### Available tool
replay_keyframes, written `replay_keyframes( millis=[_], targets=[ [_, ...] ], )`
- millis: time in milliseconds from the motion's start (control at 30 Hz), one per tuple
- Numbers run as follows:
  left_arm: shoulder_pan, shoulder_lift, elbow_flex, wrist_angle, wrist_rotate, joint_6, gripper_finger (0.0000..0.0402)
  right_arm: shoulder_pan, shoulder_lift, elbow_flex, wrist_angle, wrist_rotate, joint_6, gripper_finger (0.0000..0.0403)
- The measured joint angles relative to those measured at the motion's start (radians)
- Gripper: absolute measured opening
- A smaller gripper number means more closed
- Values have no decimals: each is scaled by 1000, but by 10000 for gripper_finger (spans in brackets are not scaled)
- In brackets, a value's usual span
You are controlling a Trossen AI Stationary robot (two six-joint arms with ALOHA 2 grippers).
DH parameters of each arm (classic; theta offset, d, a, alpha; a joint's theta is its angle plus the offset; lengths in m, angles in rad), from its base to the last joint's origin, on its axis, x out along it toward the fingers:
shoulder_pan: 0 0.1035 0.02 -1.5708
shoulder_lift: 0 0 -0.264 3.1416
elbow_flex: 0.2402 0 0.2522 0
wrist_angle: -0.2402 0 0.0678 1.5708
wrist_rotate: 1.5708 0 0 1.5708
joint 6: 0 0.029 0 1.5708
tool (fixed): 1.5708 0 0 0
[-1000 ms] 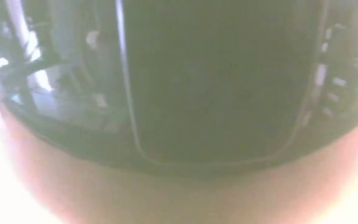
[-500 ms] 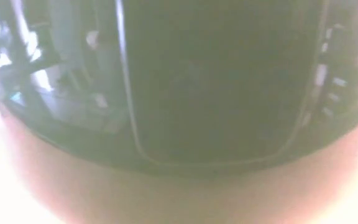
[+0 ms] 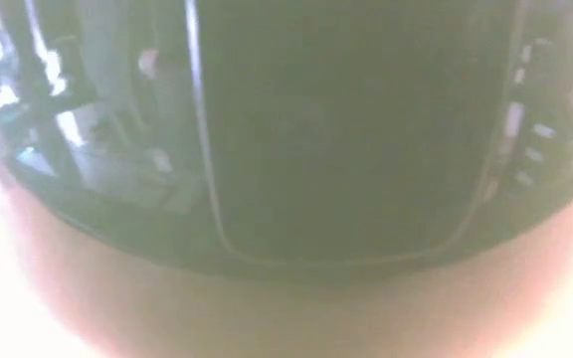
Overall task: Pick & Place Mini bowls
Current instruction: Stack the top white bowl on top of the white bowl on the shelf
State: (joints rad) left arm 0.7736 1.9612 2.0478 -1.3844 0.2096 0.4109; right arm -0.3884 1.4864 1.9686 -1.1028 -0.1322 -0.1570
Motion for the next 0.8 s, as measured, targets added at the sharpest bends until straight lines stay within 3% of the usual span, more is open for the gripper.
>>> replay_keyframes(
  millis=[367,800],
  targets=[
    [54,36,12,0,-116,138,2,0,0,0,0,0,-3,8],
    [57,58,9,128,-130,137,2,0,0,0,1,0,-11,8]
  ],
)
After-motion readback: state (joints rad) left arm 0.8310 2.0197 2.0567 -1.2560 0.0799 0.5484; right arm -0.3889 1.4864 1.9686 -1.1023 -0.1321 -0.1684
